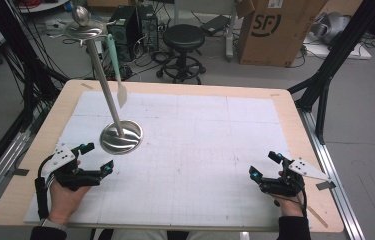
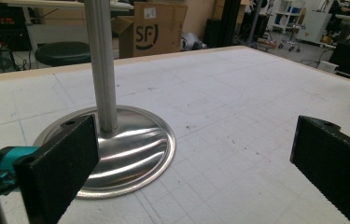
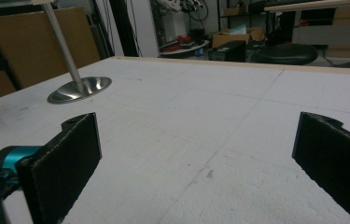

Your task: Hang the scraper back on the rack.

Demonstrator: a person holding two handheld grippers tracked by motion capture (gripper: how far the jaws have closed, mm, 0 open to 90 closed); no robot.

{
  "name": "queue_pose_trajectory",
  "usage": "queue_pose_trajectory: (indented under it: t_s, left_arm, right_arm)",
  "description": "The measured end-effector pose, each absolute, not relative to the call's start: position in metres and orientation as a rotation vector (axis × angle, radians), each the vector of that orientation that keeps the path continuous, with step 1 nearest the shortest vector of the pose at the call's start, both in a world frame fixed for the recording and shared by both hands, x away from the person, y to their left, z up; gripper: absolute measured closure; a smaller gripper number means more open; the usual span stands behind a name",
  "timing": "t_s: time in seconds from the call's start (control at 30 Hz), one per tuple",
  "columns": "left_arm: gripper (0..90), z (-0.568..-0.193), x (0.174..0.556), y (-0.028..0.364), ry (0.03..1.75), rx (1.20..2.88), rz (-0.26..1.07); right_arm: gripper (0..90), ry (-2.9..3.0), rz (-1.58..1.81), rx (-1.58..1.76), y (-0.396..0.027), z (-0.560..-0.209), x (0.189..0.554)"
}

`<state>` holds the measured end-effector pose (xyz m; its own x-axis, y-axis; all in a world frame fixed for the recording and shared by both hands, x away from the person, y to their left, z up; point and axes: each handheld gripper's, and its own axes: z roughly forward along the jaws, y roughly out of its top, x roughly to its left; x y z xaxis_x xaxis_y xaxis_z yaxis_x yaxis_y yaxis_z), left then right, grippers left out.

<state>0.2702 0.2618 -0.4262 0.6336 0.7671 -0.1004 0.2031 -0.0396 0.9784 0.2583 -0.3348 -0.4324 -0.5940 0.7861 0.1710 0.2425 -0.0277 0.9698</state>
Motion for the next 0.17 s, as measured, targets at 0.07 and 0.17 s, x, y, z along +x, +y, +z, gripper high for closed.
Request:
queue_pose_trajectory:
  t_s: [0.07,0.17]
  left_arm:
    - [1.9,-0.4263,0.2703,0.2617,0.828,1.581,0.551]
    - [1.9,-0.4265,0.2706,0.2616,0.829,1.582,0.551]
  right_arm:
    - [0.1,1.817,1.659,1.076,-0.3338,-0.4331,0.2589]
    - [0.1,1.838,1.651,1.073,-0.3295,-0.4353,0.2602]
